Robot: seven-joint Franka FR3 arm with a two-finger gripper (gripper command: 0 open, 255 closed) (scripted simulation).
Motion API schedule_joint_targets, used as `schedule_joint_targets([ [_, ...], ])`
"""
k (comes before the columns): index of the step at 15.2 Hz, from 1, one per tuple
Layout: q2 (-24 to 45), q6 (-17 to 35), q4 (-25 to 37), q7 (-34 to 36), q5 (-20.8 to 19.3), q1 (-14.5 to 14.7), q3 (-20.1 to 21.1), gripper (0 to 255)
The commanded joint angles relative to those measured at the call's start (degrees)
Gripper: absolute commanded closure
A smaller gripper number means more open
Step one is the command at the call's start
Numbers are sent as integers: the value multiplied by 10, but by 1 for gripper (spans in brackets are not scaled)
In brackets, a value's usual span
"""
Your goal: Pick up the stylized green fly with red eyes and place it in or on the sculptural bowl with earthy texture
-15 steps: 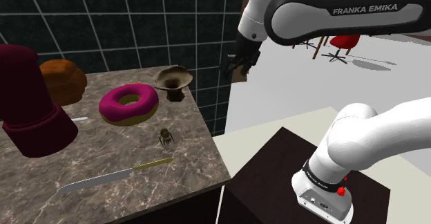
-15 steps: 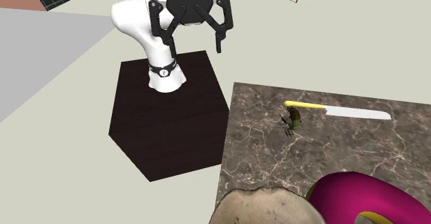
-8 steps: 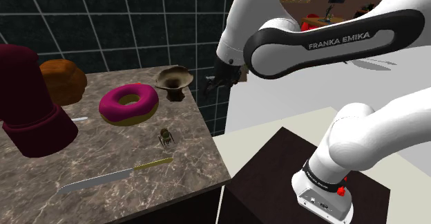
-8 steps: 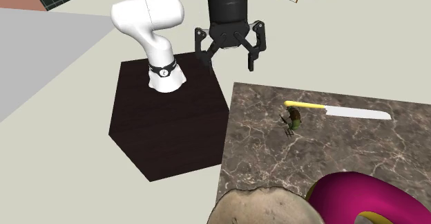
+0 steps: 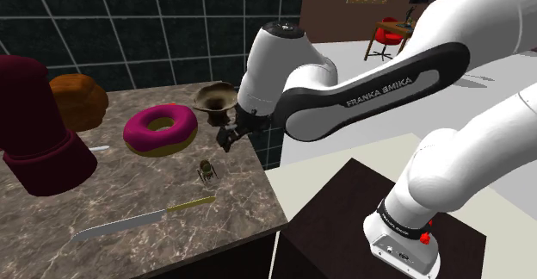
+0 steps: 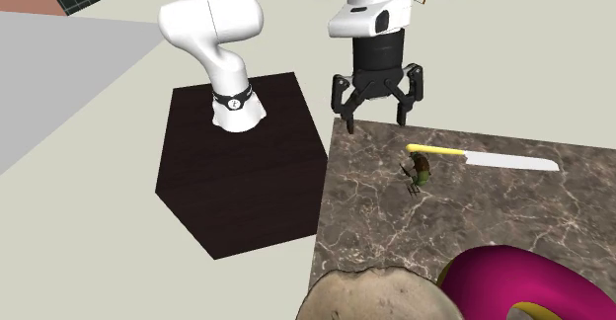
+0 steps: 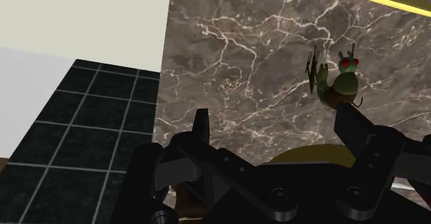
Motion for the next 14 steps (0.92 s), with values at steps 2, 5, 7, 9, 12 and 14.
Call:
schedule_joint_targets([
  [2, 58, 43, 21, 65, -43, -22, 54, 0],
  [5, 126, 75, 51, 150, -122, -56, 110, 0],
  [7, 169, 86, 71, 209, -185, -73, 138, 0],
  [9, 190, 96, 74, 231, -217, -80, 141, 0],
  [12, 222, 108, 79, 269, -269, -86, 142, 0],
  [14, 245, 115, 84, 295, -307, -87, 139, 0],
])
